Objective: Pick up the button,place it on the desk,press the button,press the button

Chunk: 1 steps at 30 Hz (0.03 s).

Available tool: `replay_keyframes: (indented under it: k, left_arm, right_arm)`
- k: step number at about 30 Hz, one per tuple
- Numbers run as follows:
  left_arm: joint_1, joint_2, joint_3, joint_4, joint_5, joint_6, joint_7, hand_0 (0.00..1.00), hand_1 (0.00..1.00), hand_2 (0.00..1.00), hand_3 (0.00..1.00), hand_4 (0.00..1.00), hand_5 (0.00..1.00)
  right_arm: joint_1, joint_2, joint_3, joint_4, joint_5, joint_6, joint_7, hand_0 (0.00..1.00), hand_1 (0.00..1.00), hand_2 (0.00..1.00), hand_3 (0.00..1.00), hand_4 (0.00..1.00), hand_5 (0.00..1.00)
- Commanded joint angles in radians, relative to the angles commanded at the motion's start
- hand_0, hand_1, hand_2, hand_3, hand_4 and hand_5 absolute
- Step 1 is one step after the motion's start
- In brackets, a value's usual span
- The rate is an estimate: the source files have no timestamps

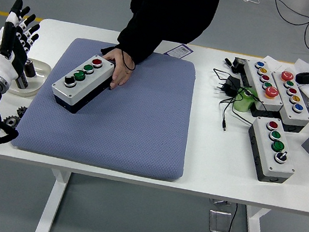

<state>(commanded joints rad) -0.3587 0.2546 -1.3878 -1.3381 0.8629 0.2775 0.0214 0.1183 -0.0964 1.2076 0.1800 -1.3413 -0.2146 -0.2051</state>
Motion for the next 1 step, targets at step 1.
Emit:
replay_keyframes:
  k: [1]
  left_arm:
    - [0.0,0.0,0.0,0.001,0.0,0.0,0.0,0.991,0.975,0.998,0.998,0.872,0.998]
  right_arm:
    - [0.0,0.0,0.0,0.0,0.0,0.0,0.0,0.742,0.683,0.702,0.575,0.179,0.114]
